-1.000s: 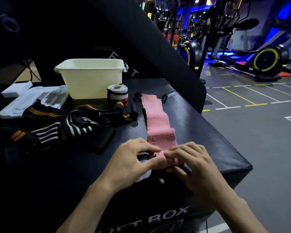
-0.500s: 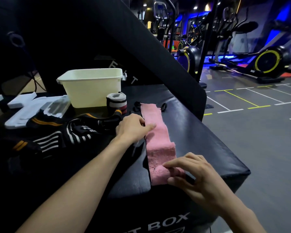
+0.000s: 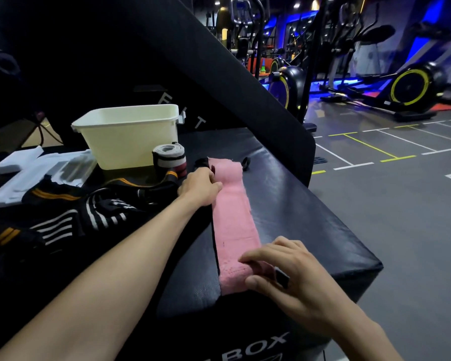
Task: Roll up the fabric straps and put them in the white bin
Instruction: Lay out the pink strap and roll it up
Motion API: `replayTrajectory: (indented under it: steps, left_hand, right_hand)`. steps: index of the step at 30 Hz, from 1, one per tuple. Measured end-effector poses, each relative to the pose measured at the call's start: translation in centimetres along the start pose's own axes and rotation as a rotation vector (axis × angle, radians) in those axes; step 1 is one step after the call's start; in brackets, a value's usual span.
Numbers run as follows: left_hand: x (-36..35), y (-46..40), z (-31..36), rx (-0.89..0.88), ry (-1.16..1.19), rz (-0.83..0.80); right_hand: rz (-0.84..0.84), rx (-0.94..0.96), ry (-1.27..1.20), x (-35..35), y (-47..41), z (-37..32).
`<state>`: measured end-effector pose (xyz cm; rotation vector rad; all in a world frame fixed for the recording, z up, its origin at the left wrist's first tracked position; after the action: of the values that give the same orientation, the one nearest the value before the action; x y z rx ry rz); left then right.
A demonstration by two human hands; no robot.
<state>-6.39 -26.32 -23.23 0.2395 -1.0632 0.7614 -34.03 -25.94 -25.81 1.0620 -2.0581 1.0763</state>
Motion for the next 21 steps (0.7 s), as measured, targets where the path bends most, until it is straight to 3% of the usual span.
replayTrajectory:
  steps: [5,14,21]
  left_hand:
    - [-1.0,0.2,0.2,-0.078,-0.021,0.086]
    - [-1.6,-0.8,-0.4,-0.447,0.221,0.246]
    - [-3.0,-1.9,0.1,-0.455,0.117,0.187]
  right_hand:
    - [-0.01,-0.013,-0.001,-0.1,0.0,0.1]
    - [-0.014,-0.028,0.012,0.0,-0.1,0.0]
    - [-0.01,-0.026,0.016,0.0,-0.3,0.0]
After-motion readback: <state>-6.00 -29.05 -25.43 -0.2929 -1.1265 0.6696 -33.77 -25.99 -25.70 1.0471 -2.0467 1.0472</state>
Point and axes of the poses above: each hand's wrist, its own y-axis away from the middle knuckle, its own x-axis out of the back of the hand, z = x × y, the point moved 2 cm from there along -y, towards the middle knuckle, and after that the axes turned 9 degrees about -x, right-handed, at the moved point
